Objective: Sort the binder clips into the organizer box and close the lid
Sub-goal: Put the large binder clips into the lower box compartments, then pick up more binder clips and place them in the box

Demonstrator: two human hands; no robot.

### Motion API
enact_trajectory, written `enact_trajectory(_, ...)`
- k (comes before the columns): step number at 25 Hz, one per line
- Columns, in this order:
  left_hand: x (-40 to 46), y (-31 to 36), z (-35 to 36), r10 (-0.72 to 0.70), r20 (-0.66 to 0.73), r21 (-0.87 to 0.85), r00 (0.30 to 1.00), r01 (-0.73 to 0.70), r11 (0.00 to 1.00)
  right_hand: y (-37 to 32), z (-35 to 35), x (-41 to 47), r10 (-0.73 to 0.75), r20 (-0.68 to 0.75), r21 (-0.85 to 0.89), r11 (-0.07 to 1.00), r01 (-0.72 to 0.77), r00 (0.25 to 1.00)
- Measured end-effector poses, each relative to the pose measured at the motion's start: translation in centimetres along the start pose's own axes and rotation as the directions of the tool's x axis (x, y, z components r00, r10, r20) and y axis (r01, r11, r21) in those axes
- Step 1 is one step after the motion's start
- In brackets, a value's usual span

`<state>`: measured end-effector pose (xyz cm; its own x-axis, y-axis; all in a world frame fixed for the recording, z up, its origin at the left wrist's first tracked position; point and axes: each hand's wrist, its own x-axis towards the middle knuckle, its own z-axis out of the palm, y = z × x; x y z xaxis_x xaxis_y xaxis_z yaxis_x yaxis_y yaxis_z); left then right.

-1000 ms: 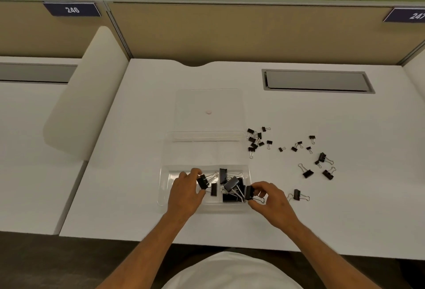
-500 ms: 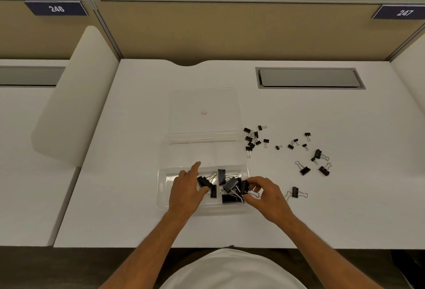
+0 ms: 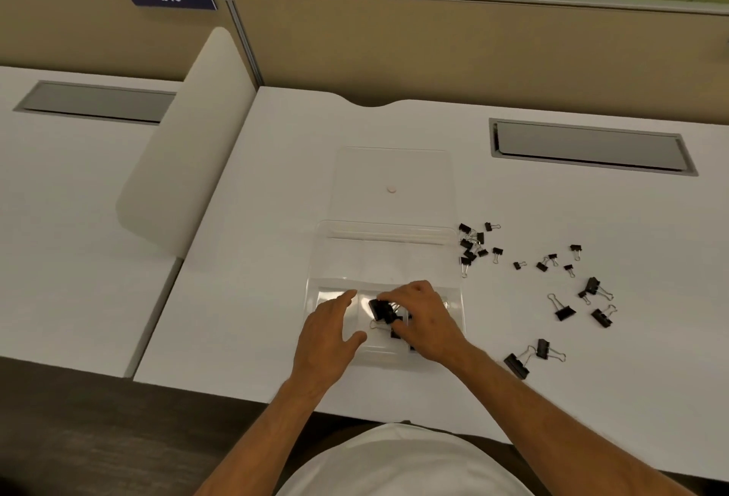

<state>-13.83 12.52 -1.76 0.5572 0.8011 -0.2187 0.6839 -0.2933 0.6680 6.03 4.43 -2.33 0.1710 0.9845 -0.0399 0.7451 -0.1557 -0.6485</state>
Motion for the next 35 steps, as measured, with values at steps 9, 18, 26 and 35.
enact_trajectory(9,-0.2,0.1,0.1,-0.027,-0.004,-0.010,1.000,0.027,1.000,-0.1,1.3,0.0,0.158,0.177,-0.099,0.985,-0.142,0.971)
enact_trajectory(18,0.7,1.0,0.8,0.038,0.059,-0.010,0.998,-0.038,0.999,4.1,-2.6,-5.2,0.302,-0.042,0.161,0.943,-0.292,0.952)
enact_trajectory(26,1.6,2.0,1.8,0.101,0.071,0.018,0.992,-0.102,0.995,5.2,-4.0,-8.3,0.316,-0.120,0.179,0.939,-0.292,0.941)
enact_trajectory(35,0.6,5.9,3.0,0.065,0.012,0.020,0.998,-0.065,0.998,7.3,-6.5,-9.5,0.225,-0.093,0.199,0.959,-0.203,0.970)
